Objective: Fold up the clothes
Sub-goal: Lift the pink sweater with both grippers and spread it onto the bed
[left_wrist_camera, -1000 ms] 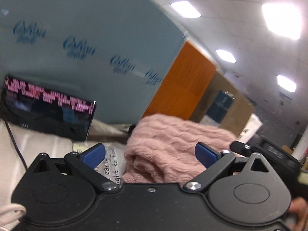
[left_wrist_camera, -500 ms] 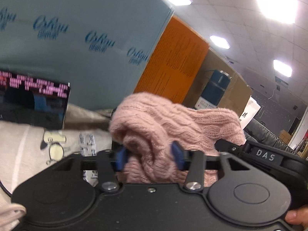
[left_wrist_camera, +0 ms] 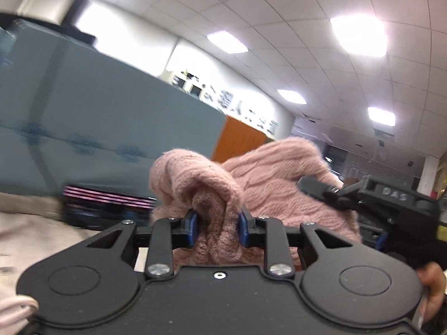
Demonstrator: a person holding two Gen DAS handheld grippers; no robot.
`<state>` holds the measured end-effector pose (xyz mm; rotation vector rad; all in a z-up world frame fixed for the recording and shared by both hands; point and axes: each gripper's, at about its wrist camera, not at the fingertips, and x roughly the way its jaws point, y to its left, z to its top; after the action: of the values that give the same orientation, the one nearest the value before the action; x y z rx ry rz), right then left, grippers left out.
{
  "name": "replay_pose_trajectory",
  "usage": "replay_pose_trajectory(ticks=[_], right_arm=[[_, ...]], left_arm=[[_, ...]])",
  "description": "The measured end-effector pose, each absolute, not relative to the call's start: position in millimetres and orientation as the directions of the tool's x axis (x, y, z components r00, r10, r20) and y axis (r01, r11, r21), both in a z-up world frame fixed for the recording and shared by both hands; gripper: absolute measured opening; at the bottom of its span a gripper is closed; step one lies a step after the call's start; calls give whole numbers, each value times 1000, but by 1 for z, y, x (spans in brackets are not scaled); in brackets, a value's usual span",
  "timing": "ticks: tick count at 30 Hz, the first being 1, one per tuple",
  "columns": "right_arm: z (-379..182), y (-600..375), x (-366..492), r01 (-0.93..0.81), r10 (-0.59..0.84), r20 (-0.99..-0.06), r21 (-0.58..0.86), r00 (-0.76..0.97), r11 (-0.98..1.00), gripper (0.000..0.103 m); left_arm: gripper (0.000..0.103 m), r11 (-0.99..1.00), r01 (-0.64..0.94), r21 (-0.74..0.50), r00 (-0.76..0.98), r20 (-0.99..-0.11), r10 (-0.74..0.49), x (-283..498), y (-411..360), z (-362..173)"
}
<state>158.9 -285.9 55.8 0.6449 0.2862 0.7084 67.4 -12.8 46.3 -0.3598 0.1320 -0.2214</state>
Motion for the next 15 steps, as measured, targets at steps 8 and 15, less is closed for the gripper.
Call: replay_pose_trajectory(ticks=[8,15], right_arm=[[26,-210,119,-539,832,-182,686,524,489,31],[-9,-177,110,-523,749,-378,546,543,655,45]], left_arm=[[29,950,26,-311,981,-174,-84,-43,44,29],[35,957,-62,-283,945,-326,-36,-56,60,-5]])
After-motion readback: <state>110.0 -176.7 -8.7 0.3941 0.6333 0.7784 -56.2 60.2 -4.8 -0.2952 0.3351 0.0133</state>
